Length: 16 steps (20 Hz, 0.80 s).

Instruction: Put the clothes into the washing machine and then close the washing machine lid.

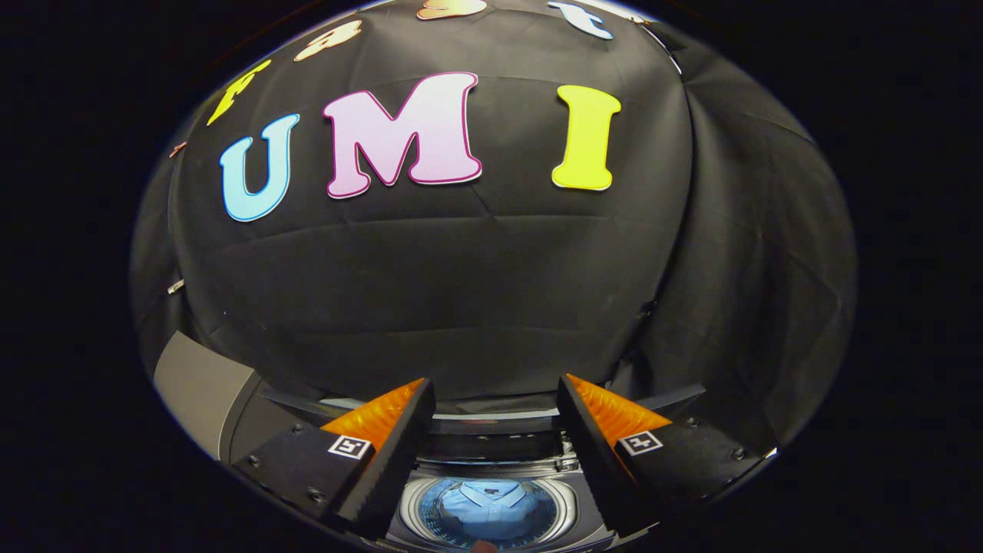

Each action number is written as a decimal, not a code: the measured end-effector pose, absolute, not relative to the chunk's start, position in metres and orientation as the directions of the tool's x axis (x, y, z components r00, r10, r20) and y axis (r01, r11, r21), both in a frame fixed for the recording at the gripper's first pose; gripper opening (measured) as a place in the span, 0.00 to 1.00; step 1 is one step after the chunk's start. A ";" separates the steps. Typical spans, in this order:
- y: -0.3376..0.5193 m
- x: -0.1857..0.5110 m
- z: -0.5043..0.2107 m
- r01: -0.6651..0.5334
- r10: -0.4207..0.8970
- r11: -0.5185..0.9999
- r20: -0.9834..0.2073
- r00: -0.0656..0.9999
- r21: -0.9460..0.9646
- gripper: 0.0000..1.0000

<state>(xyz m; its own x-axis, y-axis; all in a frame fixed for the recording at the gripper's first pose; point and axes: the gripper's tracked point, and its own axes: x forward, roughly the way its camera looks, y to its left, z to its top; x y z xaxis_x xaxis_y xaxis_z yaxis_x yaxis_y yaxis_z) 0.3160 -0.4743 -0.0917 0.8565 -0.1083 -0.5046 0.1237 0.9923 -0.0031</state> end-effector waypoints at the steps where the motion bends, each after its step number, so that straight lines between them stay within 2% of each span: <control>1: -0.475 0.316 -0.091 0.126 -0.110 0.992 -0.503 0.857 -0.003 1.00; 16: -0.474 0.316 -0.091 0.126 -0.114 0.992 -0.486 0.866 -0.009 1.00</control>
<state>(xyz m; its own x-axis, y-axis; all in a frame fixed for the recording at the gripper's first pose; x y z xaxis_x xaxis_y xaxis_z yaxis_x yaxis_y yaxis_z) 0.3162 -0.4745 -0.0914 0.8662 -0.1143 -0.4865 0.1256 0.9920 -0.0094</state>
